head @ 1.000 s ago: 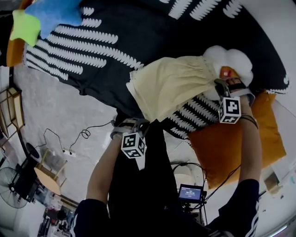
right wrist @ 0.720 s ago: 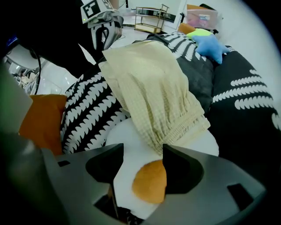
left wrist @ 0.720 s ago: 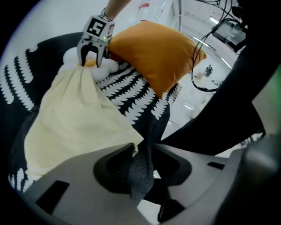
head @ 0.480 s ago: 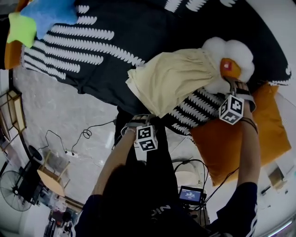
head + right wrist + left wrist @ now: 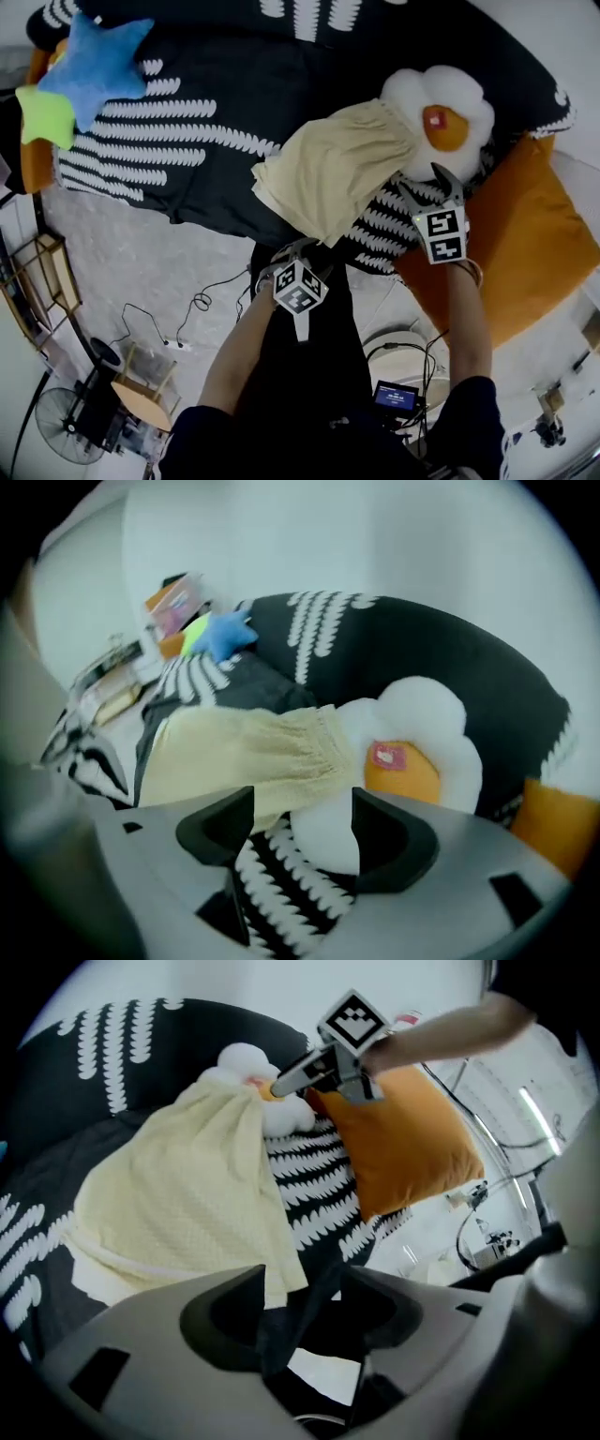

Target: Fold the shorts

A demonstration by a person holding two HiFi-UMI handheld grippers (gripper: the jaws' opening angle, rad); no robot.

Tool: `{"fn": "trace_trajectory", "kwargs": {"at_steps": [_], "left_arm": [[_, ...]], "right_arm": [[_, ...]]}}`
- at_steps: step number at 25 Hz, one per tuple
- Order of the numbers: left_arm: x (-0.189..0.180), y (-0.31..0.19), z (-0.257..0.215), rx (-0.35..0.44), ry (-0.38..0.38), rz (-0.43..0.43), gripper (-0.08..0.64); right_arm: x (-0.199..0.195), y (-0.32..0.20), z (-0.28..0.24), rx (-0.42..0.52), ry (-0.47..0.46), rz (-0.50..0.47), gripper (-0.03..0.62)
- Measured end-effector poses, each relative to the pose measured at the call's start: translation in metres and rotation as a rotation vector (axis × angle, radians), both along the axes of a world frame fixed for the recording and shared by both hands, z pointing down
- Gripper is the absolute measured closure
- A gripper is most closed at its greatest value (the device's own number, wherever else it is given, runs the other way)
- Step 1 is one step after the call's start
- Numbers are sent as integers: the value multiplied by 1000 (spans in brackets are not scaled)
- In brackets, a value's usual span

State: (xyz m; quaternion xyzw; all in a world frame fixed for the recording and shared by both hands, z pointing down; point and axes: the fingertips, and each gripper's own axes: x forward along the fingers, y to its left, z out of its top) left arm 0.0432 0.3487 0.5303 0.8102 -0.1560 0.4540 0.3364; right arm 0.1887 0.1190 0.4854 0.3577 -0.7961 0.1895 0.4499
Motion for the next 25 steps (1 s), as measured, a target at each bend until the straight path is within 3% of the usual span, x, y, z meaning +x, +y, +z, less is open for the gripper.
{"fn": "trace_trajectory", "kwargs": {"at_steps": [3, 4, 6, 9, 14, 18, 21, 25], "left_arm": [[-7, -57, -9, 52, -24, -18, 313], [-10, -77, -13, 77, -30, -9, 313], [-15, -117, -27, 139, -23, -11, 313], [-22, -175, -48, 228, 7, -45, 313], [-31, -276, -50, 241, 16, -59, 313], [-6, -336, -49, 192, 71, -15, 313], [24, -362, -42, 129, 125, 45, 305], [64, -367, -23, -4, 165, 197, 276]], "right_arm": [[9, -1, -15, -10, -238, 454, 302], [9, 5, -15, -23, -293, 565, 305], [3, 21, -9, -54, -341, 693, 330], [-7, 34, -3, -70, -359, 778, 387], [5, 6, -11, -14, -399, 929, 336], [8, -20, -9, -8, -376, 944, 288], [12, -44, 3, -12, -333, 909, 295], [27, -70, 17, -21, -335, 893, 352]]}}
